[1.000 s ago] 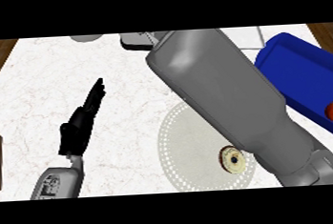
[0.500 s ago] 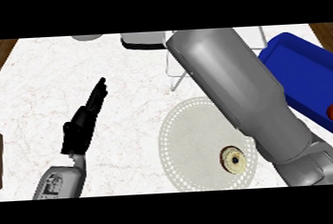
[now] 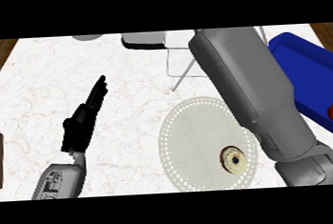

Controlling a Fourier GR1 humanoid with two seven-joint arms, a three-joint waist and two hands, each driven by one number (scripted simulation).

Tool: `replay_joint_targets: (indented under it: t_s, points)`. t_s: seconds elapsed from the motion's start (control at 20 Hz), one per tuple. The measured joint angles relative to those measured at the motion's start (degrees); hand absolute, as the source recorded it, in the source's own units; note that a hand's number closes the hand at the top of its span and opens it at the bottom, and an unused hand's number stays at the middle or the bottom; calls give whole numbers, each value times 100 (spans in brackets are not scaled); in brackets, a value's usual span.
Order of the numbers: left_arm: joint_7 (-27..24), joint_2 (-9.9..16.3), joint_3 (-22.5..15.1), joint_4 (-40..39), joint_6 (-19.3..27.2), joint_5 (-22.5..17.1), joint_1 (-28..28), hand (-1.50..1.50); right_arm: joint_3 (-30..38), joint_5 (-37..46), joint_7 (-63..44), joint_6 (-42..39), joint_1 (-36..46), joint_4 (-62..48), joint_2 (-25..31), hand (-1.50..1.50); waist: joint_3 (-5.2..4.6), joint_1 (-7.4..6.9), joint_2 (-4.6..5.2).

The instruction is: Pick the pear from the placemat and place it in the tiered shelf

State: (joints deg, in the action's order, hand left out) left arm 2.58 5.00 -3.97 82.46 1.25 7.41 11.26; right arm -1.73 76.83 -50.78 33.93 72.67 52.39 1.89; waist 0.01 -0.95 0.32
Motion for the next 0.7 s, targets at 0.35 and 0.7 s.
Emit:
replay_joint_targets:
  t_s: [0.35,0.7]
  points:
    - [-158,-29,25,-118,7,42,-47,0,365,-160,389,461,-53,-565,157,150,-6,24,-14]
    - [-141,89,159,-34,-127,-80,-98,0,474,738,-577,139,-183,-585,274,-150,-27,51,-66]
